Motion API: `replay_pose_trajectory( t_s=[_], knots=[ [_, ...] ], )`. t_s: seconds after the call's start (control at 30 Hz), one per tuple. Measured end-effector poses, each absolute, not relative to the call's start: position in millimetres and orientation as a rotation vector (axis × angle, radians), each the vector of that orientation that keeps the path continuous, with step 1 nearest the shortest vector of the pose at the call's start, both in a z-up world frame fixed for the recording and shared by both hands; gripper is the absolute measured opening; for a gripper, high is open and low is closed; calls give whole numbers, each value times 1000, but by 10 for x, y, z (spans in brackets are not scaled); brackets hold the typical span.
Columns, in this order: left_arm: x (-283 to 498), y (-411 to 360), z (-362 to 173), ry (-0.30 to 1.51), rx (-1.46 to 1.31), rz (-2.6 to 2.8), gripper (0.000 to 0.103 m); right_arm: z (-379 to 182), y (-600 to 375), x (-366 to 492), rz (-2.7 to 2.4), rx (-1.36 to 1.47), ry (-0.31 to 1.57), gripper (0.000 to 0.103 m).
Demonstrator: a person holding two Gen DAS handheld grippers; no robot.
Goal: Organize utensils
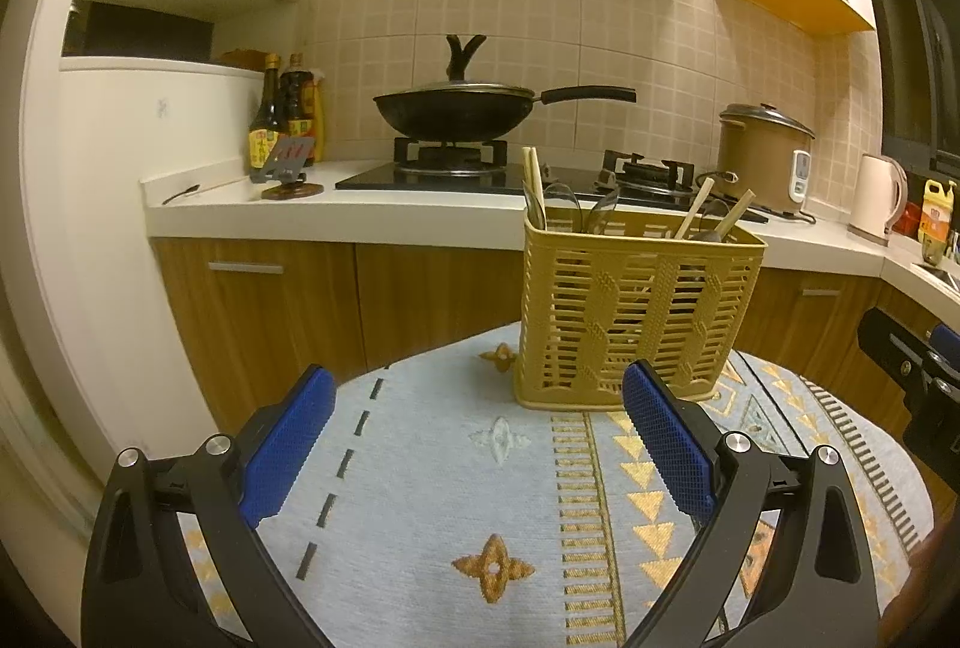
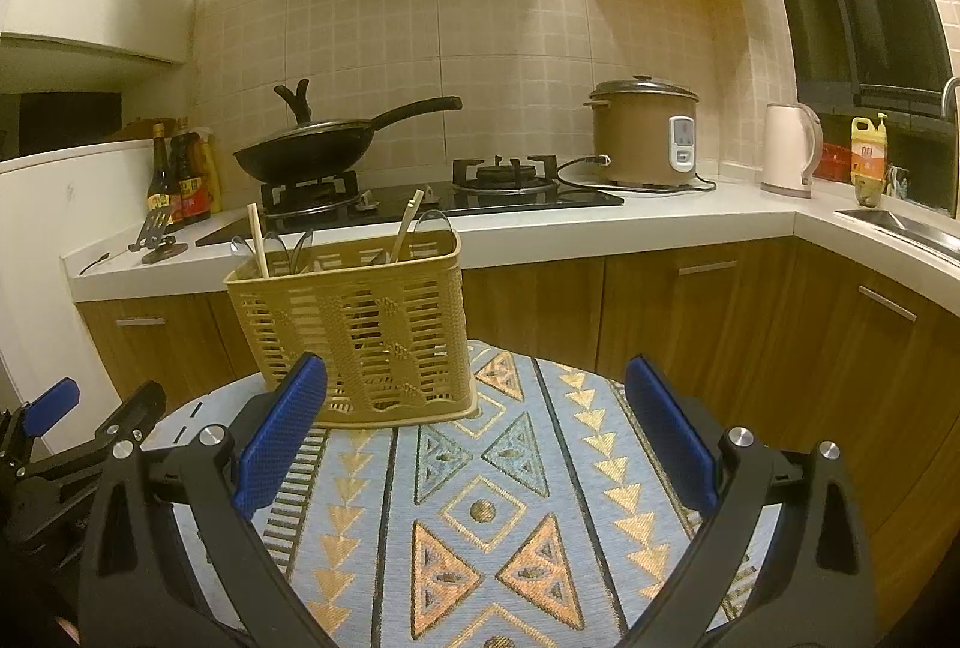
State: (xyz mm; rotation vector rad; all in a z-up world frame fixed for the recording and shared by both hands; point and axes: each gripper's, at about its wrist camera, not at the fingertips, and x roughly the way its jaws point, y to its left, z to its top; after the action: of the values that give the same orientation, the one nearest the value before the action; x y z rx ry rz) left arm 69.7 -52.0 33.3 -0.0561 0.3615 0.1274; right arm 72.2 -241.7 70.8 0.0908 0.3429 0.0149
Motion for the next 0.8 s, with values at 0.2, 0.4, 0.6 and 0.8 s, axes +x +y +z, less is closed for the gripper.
replay_pose_trajectory(
  t_s=[0.2,0.4,0.6,0.8],
  knots=[
    [696,-538,326,370,-49,124,94,708,-2423,720,14,94,343,95],
    [696,-542,326,365,-46,123,94,707,-2427,722,16,94,346,95],
    [695,-537,321,366,-45,123,93,701,-2421,734,19,94,347,95],
    [696,-538,321,365,-42,123,94,697,-2421,735,21,97,349,95]
  ],
)
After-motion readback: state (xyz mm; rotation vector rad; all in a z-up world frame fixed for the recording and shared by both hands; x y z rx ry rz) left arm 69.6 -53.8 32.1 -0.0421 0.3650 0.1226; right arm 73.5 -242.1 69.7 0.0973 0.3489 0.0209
